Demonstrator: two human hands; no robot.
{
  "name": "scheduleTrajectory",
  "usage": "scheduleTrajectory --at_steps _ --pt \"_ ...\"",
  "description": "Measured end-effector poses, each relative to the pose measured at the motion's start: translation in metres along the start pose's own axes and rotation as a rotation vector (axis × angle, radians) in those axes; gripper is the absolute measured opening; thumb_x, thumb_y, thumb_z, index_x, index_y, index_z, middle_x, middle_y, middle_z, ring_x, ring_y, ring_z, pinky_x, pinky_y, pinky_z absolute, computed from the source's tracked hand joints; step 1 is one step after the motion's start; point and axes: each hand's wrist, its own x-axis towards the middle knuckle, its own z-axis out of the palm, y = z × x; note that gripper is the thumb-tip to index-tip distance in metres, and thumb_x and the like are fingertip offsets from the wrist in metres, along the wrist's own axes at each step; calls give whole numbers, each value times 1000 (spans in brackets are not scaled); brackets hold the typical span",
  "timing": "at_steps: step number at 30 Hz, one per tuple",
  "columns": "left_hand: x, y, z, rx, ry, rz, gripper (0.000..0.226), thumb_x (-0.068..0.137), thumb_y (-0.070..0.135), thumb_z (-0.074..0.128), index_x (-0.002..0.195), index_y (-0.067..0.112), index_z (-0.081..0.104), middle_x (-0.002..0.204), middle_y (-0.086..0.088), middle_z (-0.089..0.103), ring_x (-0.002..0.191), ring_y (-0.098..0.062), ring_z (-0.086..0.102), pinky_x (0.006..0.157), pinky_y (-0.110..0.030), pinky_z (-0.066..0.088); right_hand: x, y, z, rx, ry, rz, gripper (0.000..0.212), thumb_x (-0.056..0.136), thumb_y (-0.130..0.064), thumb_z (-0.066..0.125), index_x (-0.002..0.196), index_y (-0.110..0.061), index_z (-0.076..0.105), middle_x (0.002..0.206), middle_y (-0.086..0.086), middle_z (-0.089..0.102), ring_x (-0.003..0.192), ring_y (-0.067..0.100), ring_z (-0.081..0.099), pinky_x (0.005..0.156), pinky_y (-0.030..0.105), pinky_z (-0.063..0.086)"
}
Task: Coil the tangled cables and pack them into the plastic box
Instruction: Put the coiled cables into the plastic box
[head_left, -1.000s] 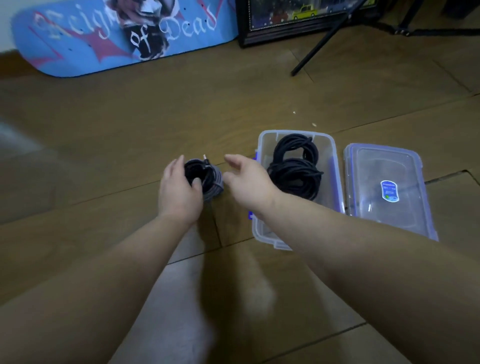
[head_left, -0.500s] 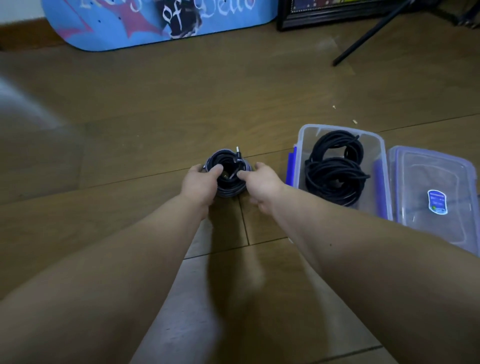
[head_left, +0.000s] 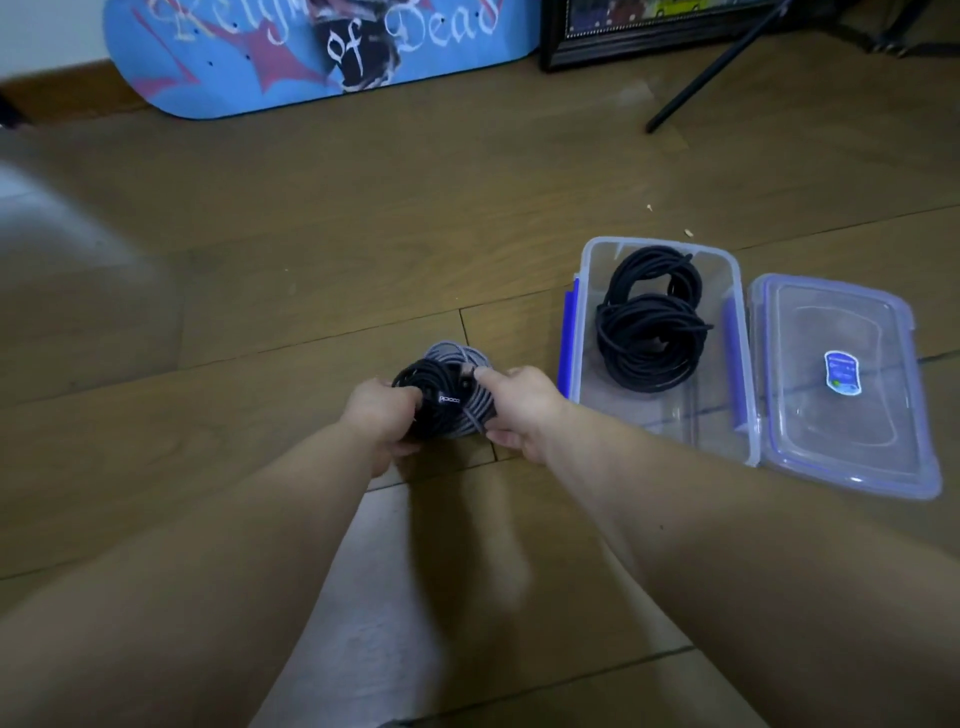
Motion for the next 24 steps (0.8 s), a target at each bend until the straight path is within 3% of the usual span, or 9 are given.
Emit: scheduleTrajectory --at_steps 3,5,9,12,15,17,21,24 --pt "-11 -5 -2 -27 -28 -20 28 98 5 47 127 4 46 119 -19 51 110 -37 55 75 -42 56 -8 10 2 -81 -2 -8 36 96 -42 55 111 -10 61 98 12 67 80 23 61 53 27 47" --pt "-15 -7 -3 -45 -29 -15 21 99 5 46 120 5 48 119 -20 52 111 -37 55 80 -43 55 -9 9 1 -128 29 -24 36 93 -44 59 105 -11 63 100 14 70 85 27 65 58 30 49" --pt "-18 -13 -9 -61 -26 -18 14 99 7 44 111 7 50 122 -19 55 112 -36 56 88 -46 55 -11 8 4 -205 98 -88 29 89 -34 67 95 -6 62 88 14 69 74 23 65 68 36 55" --pt "-21 -8 -18 -93 0 27 17 98 8 44 115 8 48 120 -18 54 110 -36 57 81 -44 56 -18 6 6 -173 104 -185 25 91 -22 64 111 -7 61 95 12 67 85 27 67 76 43 60" --pt "-28 13 -20 -140 -14 180 18 97 7 44 115 10 45 108 -13 53 100 -33 58 70 -42 56 -34 -16 -15 -75 60 -270 36 94 -18 62 127 -13 51 106 13 65 80 24 67 50 25 52" --pt "-39 29 -9 -107 -73 287 10 97 6 45 106 11 46 101 -10 55 87 -26 60 72 -44 57 -47 -33 -44 -24 59 -306 38 93 -17 63 129 -15 51 105 12 65 71 21 65 43 22 46" --pt "-66 50 33 -21 -183 411 12 97 3 44 107 10 44 88 -4 56 75 -20 59 78 -46 56 -72 -40 -122 -179 142 -414 30 93 -11 61 121 -21 54 94 3 64 69 15 63 50 26 53" --pt "-74 50 61 85 -210 429 15 94 2 47 98 17 47 99 -7 62 92 -27 64 88 -51 56 -73 -24 -164 -436 231 -412 35 92 -9 60 125 -22 56 102 5 68 78 22 66 63 37 58"
